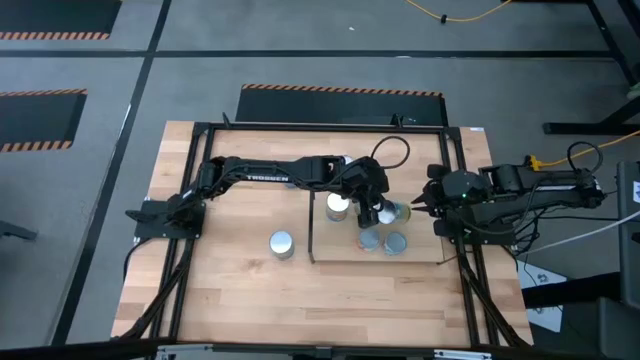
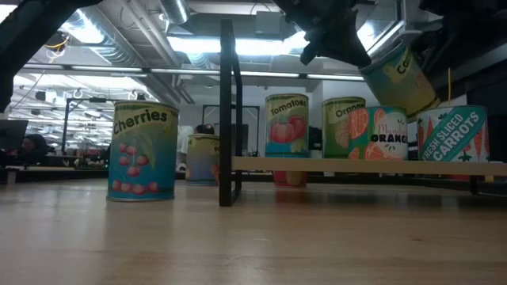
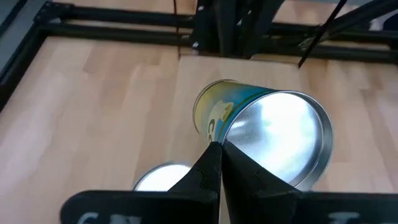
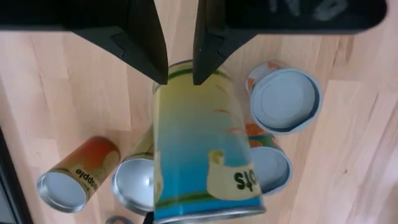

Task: Pick and place cans onto a shelf
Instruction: Put the canned carrots on the shelf

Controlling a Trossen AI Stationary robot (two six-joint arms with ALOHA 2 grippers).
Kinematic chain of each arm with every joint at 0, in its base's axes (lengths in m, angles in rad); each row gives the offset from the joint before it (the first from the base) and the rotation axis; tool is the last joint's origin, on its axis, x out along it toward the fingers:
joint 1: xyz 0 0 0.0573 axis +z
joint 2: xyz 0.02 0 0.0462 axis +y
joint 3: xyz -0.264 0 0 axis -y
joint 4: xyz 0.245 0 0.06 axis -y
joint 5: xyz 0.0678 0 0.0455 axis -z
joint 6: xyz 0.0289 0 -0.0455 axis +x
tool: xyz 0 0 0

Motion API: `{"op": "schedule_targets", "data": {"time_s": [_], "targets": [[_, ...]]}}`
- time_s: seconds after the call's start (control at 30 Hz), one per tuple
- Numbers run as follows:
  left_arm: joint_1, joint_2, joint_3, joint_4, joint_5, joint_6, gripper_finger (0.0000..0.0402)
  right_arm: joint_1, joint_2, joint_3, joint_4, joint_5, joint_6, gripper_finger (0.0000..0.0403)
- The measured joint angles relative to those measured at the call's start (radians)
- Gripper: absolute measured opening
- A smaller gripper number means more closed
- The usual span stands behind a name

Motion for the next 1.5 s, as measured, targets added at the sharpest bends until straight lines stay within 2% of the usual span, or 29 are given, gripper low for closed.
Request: {"op": "schedule_targets", "data": {"time_s": [0.6, 1.5], "targets": [[-0.007, 0.009, 0.001, -0.006, -0.020, -0.002, 0.0000, 0.000, 0.153, 0.000, -0.003, 0.000, 0.000, 0.0080], [-0.008, 0.057, 0.000, 0.009, -0.021, 0.000, 0.0000, 0.000, 0.282, 0.002, -0.001, 0.000, 0.000, 0.0080]]}}
